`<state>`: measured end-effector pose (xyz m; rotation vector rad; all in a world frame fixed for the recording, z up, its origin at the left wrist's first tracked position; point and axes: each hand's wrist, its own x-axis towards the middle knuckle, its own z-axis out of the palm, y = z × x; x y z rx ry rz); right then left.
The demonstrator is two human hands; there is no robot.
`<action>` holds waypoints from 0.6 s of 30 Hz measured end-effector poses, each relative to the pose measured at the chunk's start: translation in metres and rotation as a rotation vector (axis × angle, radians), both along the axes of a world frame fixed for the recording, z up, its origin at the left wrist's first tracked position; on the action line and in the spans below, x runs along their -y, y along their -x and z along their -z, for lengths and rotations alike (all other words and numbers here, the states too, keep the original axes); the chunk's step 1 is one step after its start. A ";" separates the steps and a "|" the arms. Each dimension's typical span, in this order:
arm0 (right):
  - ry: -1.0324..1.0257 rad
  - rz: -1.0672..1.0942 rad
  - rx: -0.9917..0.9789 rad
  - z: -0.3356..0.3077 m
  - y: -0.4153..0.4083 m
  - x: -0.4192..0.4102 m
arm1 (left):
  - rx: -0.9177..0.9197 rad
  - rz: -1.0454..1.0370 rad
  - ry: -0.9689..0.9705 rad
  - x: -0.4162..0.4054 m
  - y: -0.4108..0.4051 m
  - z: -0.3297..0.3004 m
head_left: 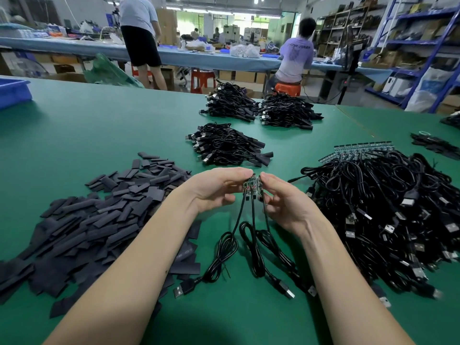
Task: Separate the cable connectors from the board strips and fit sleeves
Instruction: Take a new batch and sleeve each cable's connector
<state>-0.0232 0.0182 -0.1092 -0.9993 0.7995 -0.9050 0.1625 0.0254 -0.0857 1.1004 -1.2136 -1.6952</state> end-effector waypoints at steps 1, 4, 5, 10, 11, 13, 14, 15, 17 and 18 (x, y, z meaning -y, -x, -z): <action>-0.008 -0.003 0.021 -0.001 0.000 -0.001 | -0.044 0.010 -0.003 0.000 0.000 0.000; 0.045 0.043 -0.050 -0.008 0.008 -0.001 | 0.082 -0.070 0.044 0.002 -0.003 -0.002; 0.086 0.079 -0.140 -0.012 0.011 0.000 | 0.247 -0.130 0.094 0.002 -0.006 -0.002; 0.201 0.362 -0.400 -0.022 0.011 0.002 | 0.785 -0.376 0.402 0.000 0.002 0.008; 0.226 0.382 -0.430 -0.023 0.008 0.002 | 0.739 -0.388 0.429 0.000 0.009 0.009; 0.249 0.398 -0.443 -0.026 0.004 0.002 | 0.518 -0.309 0.367 0.000 0.024 0.009; 0.239 0.397 -0.435 -0.027 0.003 0.002 | 0.379 -0.253 0.290 -0.002 0.031 0.009; 0.212 0.388 -0.424 -0.029 0.003 0.002 | 0.265 -0.217 0.227 -0.003 0.036 0.010; 0.155 0.344 -0.436 -0.032 0.005 0.000 | 0.131 -0.192 0.159 -0.004 0.040 0.013; 0.149 0.323 -0.481 -0.035 0.006 0.000 | 0.081 -0.201 0.143 -0.005 0.040 0.016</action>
